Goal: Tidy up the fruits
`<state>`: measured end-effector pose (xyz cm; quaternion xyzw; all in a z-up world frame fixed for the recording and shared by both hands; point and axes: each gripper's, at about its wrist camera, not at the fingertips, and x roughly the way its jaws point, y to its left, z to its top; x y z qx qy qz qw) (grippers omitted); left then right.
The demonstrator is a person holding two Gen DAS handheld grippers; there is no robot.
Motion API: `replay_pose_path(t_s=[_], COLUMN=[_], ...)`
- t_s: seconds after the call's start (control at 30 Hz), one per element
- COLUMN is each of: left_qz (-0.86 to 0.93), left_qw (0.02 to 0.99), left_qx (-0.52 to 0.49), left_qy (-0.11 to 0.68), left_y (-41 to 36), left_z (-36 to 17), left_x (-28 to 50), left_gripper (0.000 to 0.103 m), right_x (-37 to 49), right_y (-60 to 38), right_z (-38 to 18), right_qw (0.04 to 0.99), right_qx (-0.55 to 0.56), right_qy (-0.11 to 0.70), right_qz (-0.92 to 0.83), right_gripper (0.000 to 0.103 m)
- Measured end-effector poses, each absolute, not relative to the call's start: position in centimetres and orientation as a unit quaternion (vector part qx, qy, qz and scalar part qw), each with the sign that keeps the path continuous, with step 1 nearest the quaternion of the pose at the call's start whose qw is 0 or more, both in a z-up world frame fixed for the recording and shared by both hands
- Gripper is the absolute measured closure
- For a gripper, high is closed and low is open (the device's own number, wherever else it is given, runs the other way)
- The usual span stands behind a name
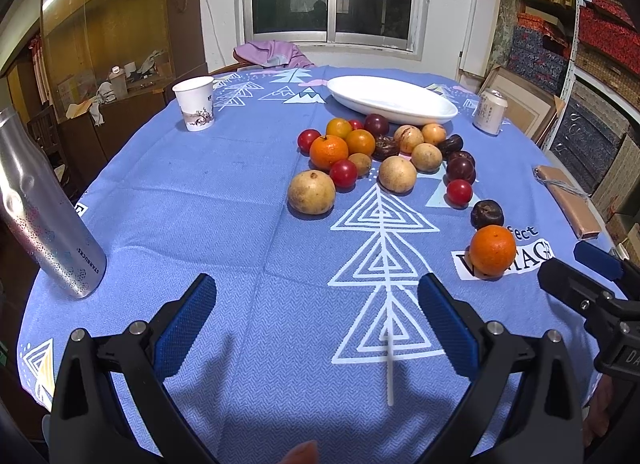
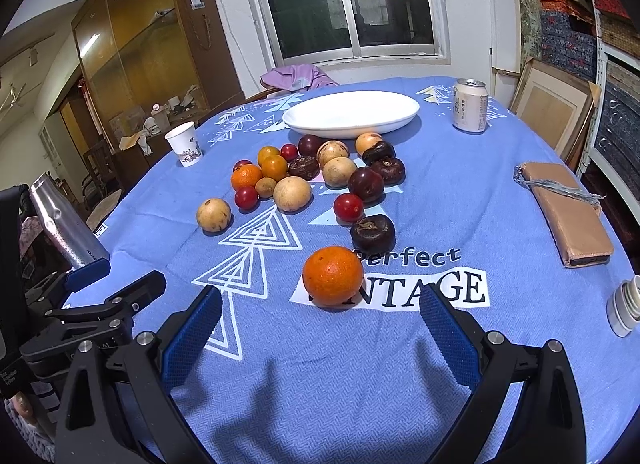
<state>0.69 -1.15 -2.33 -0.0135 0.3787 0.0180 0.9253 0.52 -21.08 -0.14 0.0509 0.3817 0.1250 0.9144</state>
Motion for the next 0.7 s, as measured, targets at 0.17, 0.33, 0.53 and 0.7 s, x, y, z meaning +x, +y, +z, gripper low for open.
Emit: replay_pose_path(t_s=[0.17,0.33,0.53,0.7], left_qz=[0.018,0.018,0.019,-0.013], left_qw=[0.925,0.925,0.924,0.932], left_qx=[-0.013,-0.011,-0.012,-0.002], left_qy=[0.379,0.38,0.382,0.362], left_y=[-1.2,-1.2,-1.3,-1.0], left_z=[-2.4,-2.5,-2.7,-3.0], left_x=[0.7,0.7,0.8,0.7], left_gripper=[0.004,0.004,0.004,0.004], right_x=[0.5,0.6,0.7,2.0], right_y=[-21.0,-21.0,-21.0,-20.5], right_z=[-0.2,-0.2,-0.5,-2.3], right_qw=[0.914,0.914,0.912,0.898], right_qx=[0.05,0.051,0.051,0.024], right_qy=[0.382,0.383,0.387,0.413], right_qz=[0.125,0.125,0.125,0.148], right_gripper=[0.003,0.003,0.003,0.003])
